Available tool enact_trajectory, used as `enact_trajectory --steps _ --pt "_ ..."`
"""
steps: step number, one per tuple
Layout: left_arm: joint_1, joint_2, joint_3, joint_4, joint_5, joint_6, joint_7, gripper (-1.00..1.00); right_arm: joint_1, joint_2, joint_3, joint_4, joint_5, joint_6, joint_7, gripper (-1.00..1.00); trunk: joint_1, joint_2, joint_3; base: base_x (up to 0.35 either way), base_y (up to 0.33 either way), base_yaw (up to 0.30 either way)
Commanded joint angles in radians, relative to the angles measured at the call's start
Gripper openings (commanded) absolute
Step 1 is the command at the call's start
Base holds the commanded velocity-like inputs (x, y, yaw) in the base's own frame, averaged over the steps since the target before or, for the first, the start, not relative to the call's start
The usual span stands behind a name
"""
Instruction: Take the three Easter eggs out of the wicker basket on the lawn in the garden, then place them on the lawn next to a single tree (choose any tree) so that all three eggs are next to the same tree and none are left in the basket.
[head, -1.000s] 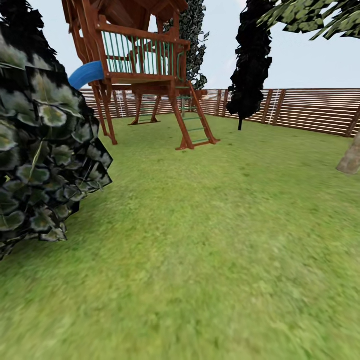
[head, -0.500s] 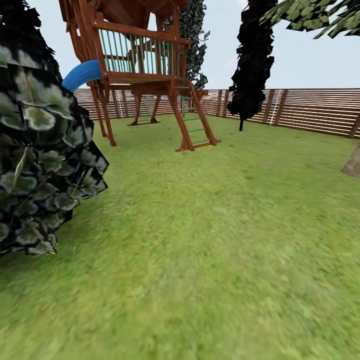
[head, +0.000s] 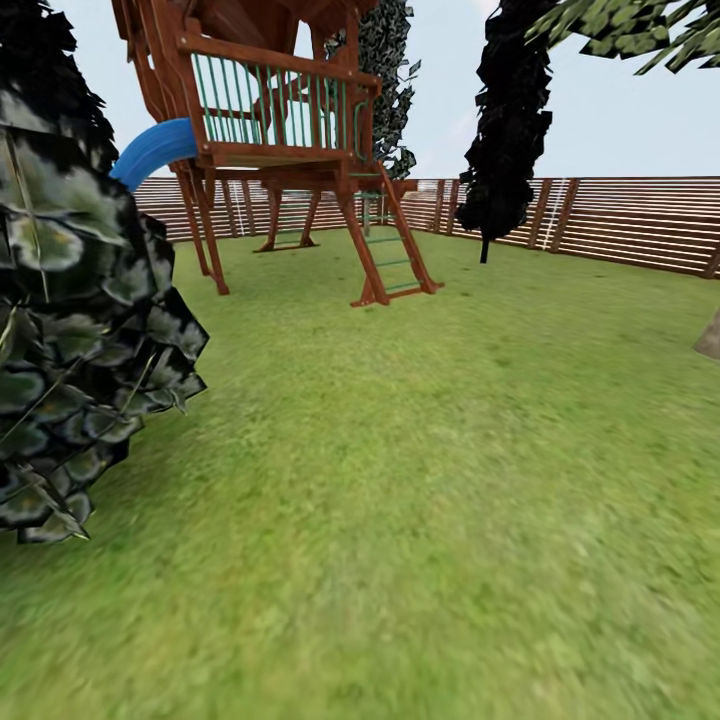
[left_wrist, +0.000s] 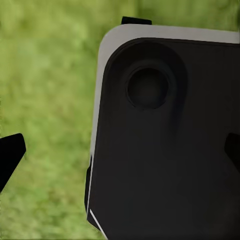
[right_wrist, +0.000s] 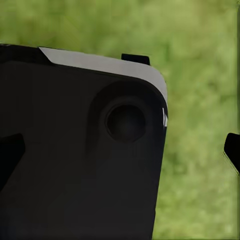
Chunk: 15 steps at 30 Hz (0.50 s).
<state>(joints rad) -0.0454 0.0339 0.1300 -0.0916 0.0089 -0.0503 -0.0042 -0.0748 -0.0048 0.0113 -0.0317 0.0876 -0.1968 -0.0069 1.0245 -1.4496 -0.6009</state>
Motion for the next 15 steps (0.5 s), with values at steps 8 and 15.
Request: enact_trajectory --steps 8,15 --pt "-0.001 0.0 0.005 0.001 0.0 -0.003 0.0 1.0 -0.001 0.0 0.001 0.001 0.009 -0.002 -0.001 1.0 0.001 0.0 -0.001 0.324 0.0 0.0" --pt "-0.001 0.0 0.005 0.001 0.001 -0.003 0.0 1.0 0.0 0.0 0.001 0.002 0.009 -0.001 -0.001 1.0 0.001 0.0 -0.001 0.324 0.0 0.0"
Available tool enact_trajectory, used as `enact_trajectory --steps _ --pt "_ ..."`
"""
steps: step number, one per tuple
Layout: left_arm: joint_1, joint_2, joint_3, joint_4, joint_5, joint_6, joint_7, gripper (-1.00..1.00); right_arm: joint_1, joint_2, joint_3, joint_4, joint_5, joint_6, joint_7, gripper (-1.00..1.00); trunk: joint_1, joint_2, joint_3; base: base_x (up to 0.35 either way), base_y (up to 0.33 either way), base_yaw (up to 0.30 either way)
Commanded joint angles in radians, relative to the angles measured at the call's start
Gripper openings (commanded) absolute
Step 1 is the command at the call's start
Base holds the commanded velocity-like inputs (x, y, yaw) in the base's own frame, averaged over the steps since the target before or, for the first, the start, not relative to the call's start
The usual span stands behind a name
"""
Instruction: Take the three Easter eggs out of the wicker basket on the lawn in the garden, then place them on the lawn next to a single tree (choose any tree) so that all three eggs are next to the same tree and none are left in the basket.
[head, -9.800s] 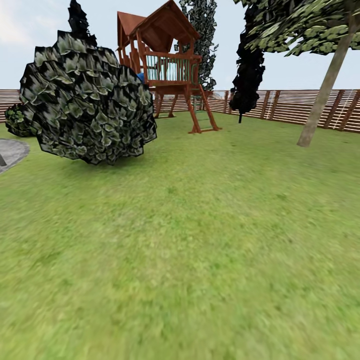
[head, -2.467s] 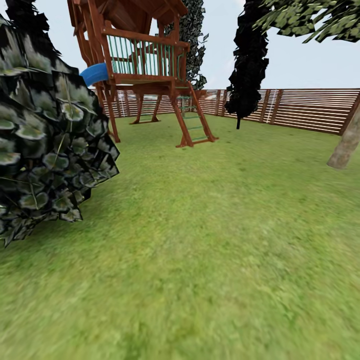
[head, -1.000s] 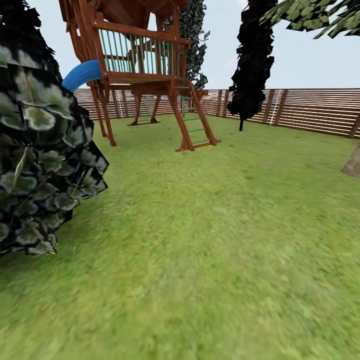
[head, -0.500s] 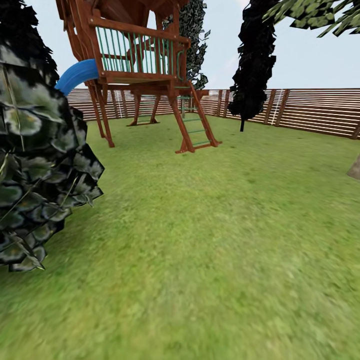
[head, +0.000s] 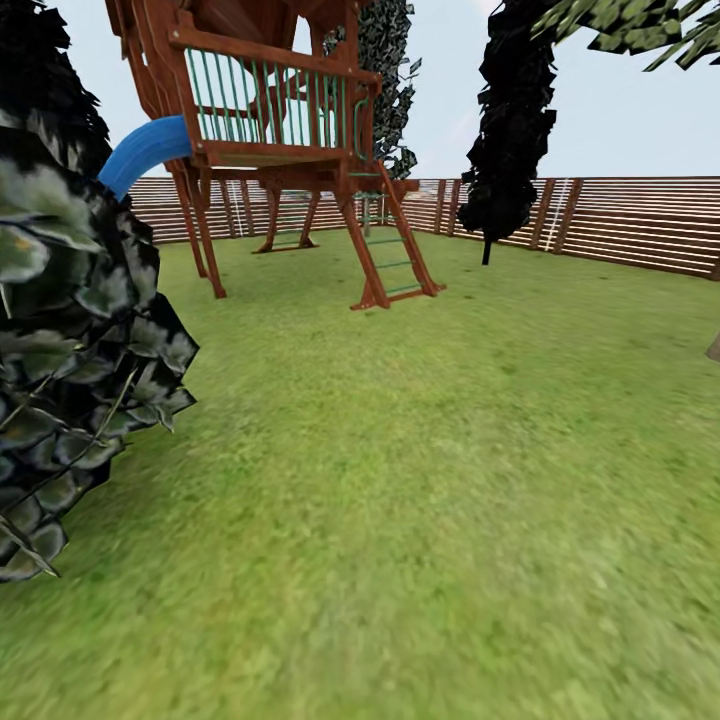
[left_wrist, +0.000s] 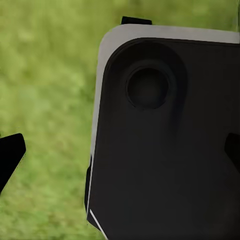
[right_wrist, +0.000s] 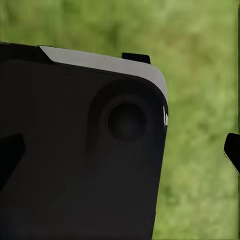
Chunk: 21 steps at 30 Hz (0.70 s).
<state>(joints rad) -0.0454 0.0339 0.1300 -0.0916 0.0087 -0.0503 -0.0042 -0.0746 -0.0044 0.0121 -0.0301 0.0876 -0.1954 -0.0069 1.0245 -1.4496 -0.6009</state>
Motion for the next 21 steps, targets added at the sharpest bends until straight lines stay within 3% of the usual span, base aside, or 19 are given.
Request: enact_trajectory --steps 1,21 --pt "-0.001 0.0 0.005 0.001 0.001 -0.003 0.0 1.0 -0.001 0.0 0.0 0.001 0.009 -0.003 -0.001 1.0 0.001 0.0 -0.001 0.324 0.0 0.0" --pt "-0.001 0.0 0.005 0.001 0.002 -0.003 0.0 1.0 -0.001 0.0 0.0 0.001 0.008 -0.002 -0.001 1.0 0.001 0.0 -0.001 0.324 0.0 0.0"
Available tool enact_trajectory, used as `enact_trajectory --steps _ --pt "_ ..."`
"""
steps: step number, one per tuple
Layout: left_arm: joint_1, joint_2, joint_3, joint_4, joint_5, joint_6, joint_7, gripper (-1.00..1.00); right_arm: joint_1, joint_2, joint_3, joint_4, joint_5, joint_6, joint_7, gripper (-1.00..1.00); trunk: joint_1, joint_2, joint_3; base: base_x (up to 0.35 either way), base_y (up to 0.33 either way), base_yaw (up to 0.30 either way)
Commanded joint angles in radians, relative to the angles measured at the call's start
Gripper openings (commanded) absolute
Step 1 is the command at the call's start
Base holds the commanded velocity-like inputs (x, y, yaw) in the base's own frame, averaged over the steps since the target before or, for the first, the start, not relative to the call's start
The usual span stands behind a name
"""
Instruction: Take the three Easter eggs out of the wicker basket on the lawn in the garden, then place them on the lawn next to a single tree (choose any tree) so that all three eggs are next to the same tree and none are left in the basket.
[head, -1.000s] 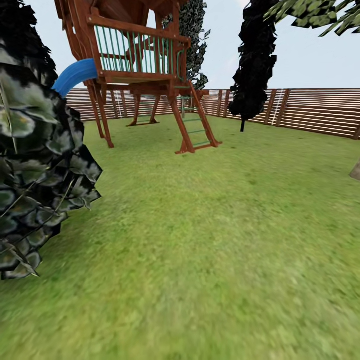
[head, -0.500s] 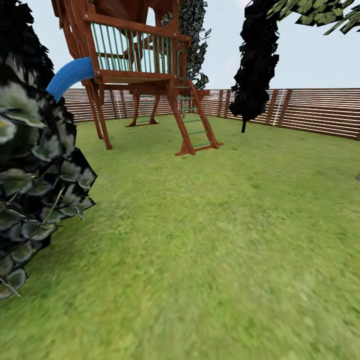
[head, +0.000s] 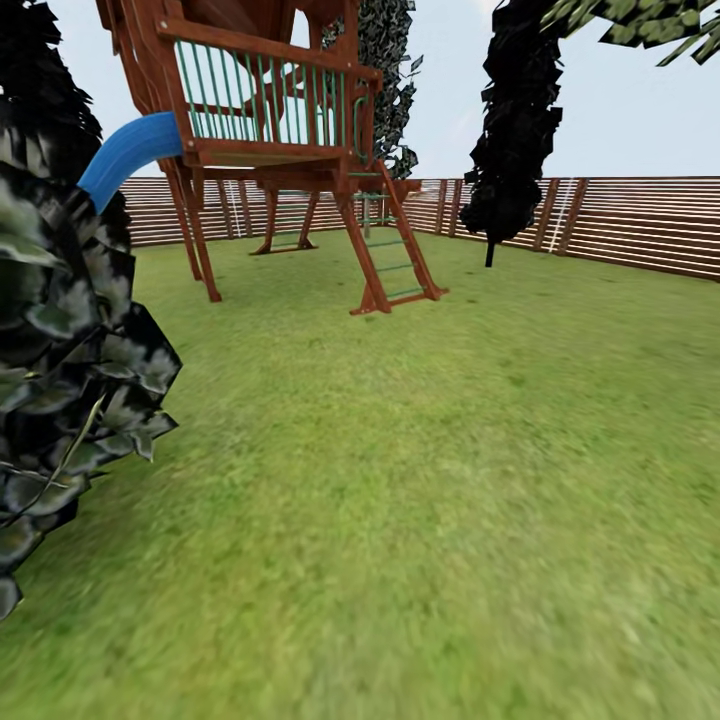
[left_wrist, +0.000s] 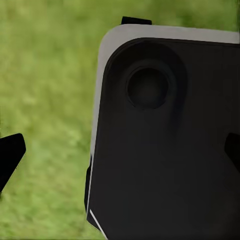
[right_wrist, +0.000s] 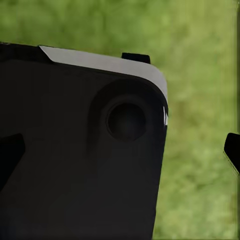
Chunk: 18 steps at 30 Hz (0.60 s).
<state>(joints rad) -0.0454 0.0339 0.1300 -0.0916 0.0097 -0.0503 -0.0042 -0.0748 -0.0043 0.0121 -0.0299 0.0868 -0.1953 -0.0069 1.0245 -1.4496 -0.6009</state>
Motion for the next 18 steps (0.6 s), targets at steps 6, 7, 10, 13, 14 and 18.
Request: enact_trajectory --steps 6,7,10,13,14,18 --pt "-0.001 0.0 0.005 0.001 0.001 -0.003 0.0 1.0 0.0 0.0 0.0 0.001 0.009 -0.003 -0.001 1.0 0.001 0.0 -0.001 0.324 0.0 0.0" --pt "-0.001 0.0 0.005 0.001 0.001 -0.003 0.0 1.0 0.0 0.0 0.0 0.001 0.009 -0.003 -0.001 1.0 0.001 0.0 -0.001 0.324 0.0 0.0" --pt "-0.001 0.0 0.005 0.001 0.001 -0.003 0.0 1.0 -0.001 0.0 0.0 0.001 0.008 -0.002 -0.001 1.0 0.001 0.0 -0.001 0.324 0.0 0.0" --pt "-0.001 0.0 0.005 0.001 0.001 -0.003 0.0 1.0 0.0 0.0 0.0 0.001 0.007 0.0 -0.001 1.0 0.001 0.0 -0.001 0.324 0.0 0.0" --pt "-0.001 0.0 0.005 0.001 0.001 -0.003 0.0 1.0 -0.001 0.0 0.0 0.001 0.007 0.002 -0.001 1.0 0.001 0.0 -0.001 0.324 0.0 0.0" --pt "-0.001 0.0 0.005 0.001 0.001 -0.003 0.0 1.0 -0.001 0.0 0.0 0.001 0.007 0.003 -0.001 1.0 0.001 0.0 -0.001 0.324 0.0 0.0"
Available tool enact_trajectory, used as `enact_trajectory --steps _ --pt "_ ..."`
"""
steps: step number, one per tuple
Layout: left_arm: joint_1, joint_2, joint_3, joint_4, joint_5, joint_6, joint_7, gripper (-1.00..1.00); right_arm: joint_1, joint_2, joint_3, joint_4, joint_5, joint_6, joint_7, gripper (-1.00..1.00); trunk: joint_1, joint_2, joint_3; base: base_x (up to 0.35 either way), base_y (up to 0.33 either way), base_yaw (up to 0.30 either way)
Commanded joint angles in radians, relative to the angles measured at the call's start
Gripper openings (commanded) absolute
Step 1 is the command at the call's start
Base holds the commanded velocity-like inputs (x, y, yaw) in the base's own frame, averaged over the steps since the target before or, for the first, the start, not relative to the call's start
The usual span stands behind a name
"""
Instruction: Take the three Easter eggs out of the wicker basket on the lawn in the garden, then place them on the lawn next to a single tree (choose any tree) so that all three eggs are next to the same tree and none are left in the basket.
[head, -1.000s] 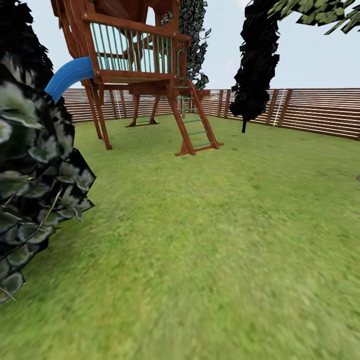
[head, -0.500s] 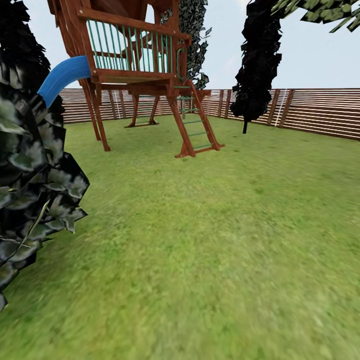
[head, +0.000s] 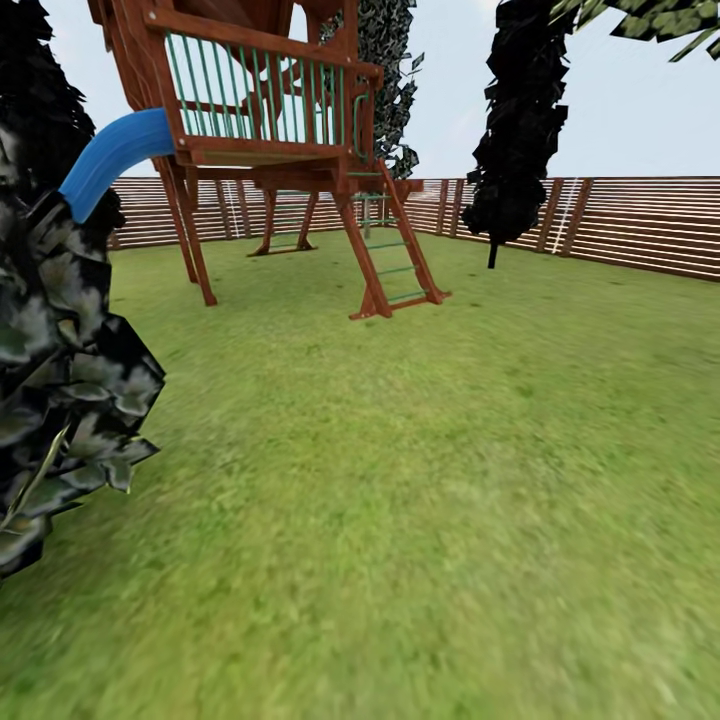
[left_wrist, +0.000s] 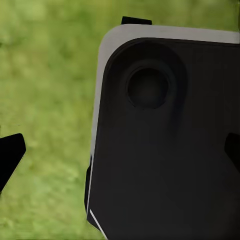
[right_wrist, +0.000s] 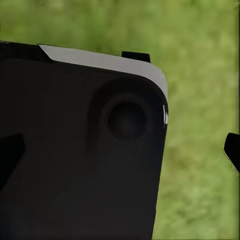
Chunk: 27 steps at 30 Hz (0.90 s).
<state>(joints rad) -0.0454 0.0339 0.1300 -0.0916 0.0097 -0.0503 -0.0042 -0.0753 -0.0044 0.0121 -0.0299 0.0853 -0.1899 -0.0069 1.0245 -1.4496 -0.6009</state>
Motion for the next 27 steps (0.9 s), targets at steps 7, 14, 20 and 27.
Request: enact_trajectory --steps 7,14,20,27 --pt "-0.001 0.0 0.005 0.001 0.001 -0.003 0.0 1.0 0.0 -0.002 -0.001 -0.001 0.011 -0.008 -0.001 1.0 0.001 0.0 -0.001 0.324 0.0 0.0" --pt "-0.001 0.0 0.005 0.001 0.001 -0.003 0.0 1.0 0.0 -0.002 -0.001 -0.001 0.01 -0.008 -0.001 1.0 0.001 0.0 -0.001 0.324 0.0 0.0" --pt "-0.001 0.0 0.005 0.001 0.001 -0.003 0.0 1.0 0.0 -0.002 -0.003 -0.002 0.01 -0.009 -0.001 1.0 0.001 0.0 -0.001 0.324 0.0 0.0" --pt "-0.001 0.0 0.005 0.001 0.001 -0.003 0.0 1.0 0.0 -0.002 -0.003 -0.003 0.01 -0.009 -0.001 1.0 0.001 0.0 -0.001 0.324 0.0 0.0"
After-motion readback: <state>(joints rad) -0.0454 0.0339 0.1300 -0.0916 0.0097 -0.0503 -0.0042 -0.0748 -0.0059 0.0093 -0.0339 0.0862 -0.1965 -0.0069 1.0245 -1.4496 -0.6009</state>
